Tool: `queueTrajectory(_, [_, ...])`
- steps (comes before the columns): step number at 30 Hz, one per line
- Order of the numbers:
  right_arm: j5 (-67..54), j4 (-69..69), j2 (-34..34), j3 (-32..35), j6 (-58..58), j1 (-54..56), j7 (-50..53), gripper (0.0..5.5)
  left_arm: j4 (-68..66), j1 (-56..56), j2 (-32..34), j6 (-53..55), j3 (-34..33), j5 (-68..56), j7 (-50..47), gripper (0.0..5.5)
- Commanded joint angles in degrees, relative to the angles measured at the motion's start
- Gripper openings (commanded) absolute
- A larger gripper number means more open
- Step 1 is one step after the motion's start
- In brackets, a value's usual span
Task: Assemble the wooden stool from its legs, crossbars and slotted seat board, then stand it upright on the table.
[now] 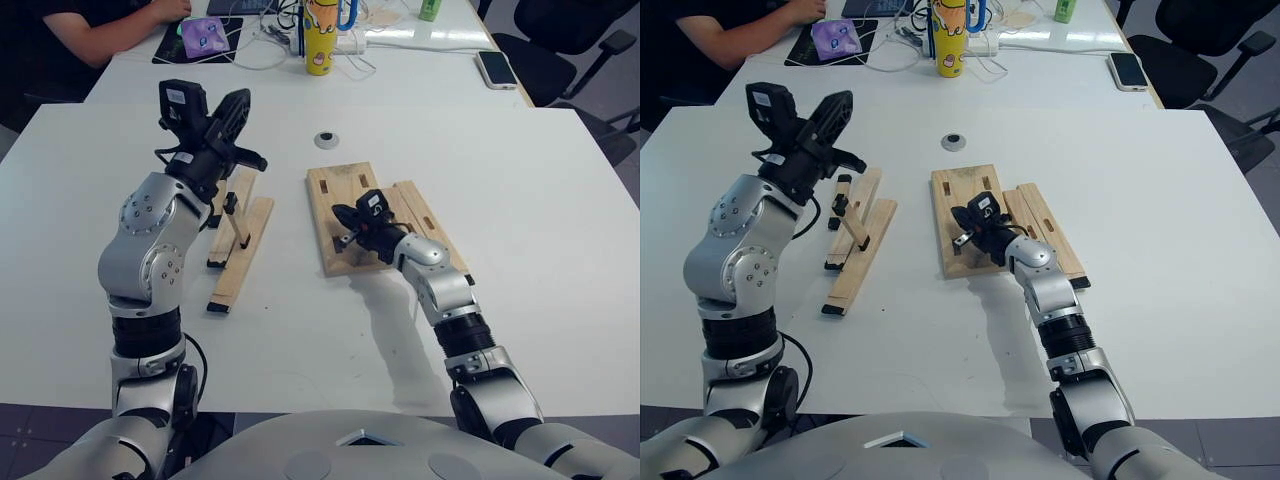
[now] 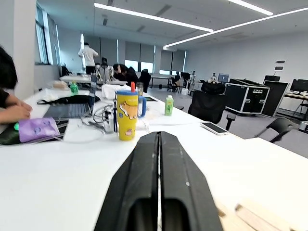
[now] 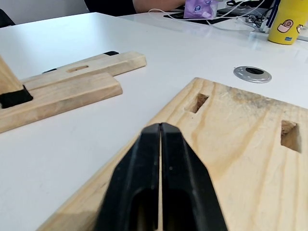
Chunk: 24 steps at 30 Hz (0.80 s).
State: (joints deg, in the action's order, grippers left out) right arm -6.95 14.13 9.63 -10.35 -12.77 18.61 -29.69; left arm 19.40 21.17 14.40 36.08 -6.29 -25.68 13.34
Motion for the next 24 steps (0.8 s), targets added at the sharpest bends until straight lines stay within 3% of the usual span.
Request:
queueTrajectory(1, [0.6, -0.6, -0.1, 0.1, -0.3, -0.5, 0.3, 0.00, -4.1, -7.0, 1.4, 6.2, 2.3, 2.0, -0.8, 0.01])
queueTrajectory(9, [0.8, 0.6, 0.3, -0.3, -0.4, 0.6, -0.4, 0.00, -3.6, -4.1, 0.7, 3.0, 2.5, 3.6, -1.3, 0.01])
queueTrajectory(19, [0.7, 1.1, 0.2, -0.2, 0.3, 0.6, -0.7, 0.00, 1.3, 3.9, -0.8, -11.6, -3.8, 3.6, -2.5, 0.01])
queueTrajectory(24, [0.7, 1.2, 0.1, -0.2, 0.5, 0.3, -0.5, 0.00, 3.2, 6.8, -0.1, -11.7, -4.4, 1.9, -1.9, 0.01])
